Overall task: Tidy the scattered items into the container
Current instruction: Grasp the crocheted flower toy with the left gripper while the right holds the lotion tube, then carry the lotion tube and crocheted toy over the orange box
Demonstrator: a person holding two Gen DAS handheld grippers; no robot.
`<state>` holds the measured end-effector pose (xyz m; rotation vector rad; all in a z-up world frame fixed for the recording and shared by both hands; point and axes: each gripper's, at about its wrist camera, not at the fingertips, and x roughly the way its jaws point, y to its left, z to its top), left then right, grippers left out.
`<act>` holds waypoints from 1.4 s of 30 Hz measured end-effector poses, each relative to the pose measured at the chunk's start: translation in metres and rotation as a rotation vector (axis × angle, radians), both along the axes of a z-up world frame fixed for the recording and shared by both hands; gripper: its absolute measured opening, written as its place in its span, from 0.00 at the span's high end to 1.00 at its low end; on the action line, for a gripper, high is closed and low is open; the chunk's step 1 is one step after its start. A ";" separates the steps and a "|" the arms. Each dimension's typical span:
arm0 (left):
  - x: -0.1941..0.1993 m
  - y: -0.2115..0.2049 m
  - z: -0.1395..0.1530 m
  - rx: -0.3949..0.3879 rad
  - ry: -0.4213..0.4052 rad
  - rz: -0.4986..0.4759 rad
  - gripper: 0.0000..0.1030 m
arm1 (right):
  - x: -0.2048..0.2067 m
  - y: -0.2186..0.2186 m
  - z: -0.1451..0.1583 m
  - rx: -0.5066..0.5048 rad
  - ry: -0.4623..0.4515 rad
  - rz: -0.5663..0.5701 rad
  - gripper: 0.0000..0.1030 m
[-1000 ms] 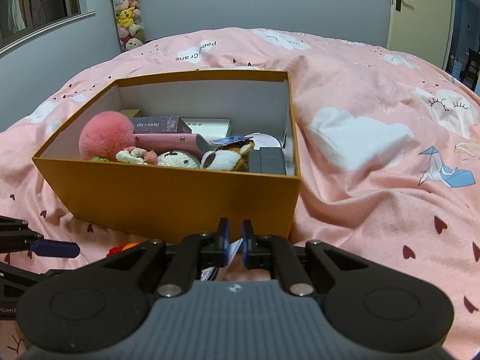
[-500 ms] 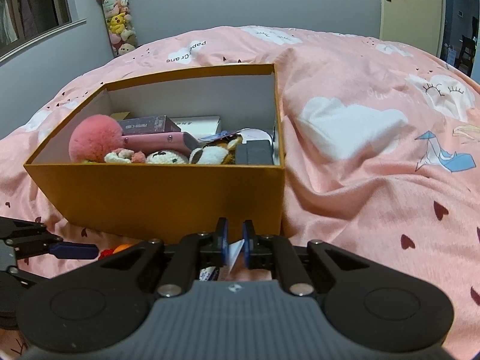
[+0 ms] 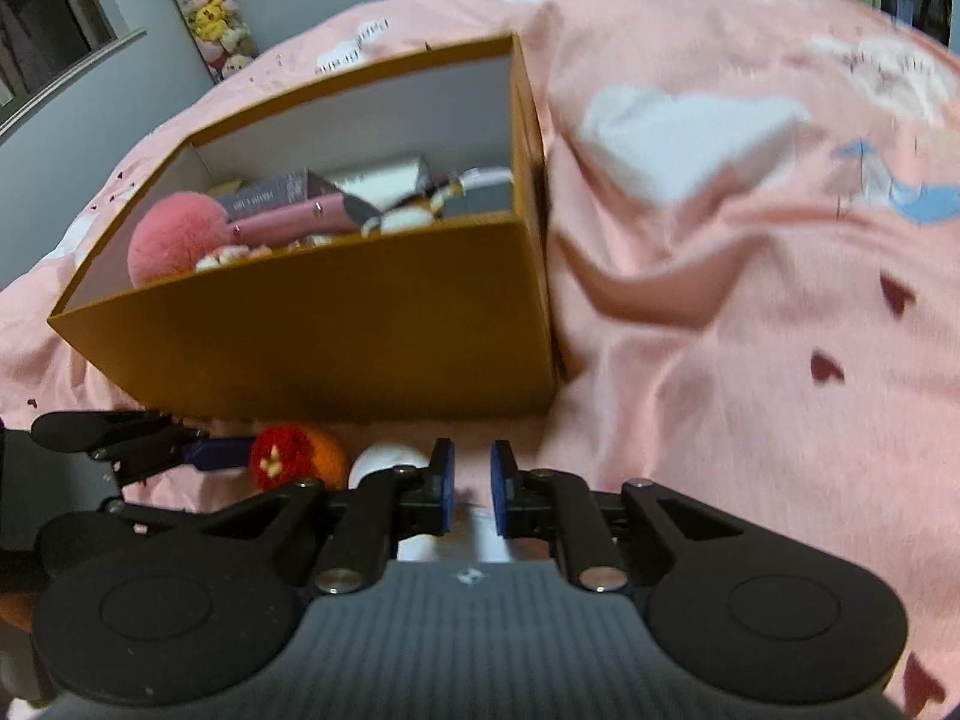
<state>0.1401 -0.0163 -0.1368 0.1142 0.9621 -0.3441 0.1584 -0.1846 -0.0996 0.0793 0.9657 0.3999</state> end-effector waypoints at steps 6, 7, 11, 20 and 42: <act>-0.002 0.000 0.001 0.014 -0.021 -0.010 0.44 | -0.003 -0.008 -0.001 0.001 0.069 0.015 0.73; -0.001 -0.002 0.001 0.019 -0.017 -0.012 0.45 | -0.005 -0.010 0.000 -0.001 0.075 0.021 0.67; -0.001 -0.004 -0.001 0.037 0.001 -0.019 0.55 | -0.009 -0.011 0.001 -0.041 0.127 0.050 0.52; -0.011 -0.001 0.001 0.057 -0.001 -0.011 0.54 | -0.017 -0.006 -0.016 -0.132 0.205 0.093 0.45; -0.035 0.020 0.037 -0.017 -0.062 0.081 0.57 | -0.021 0.027 0.049 0.046 -0.088 0.143 0.98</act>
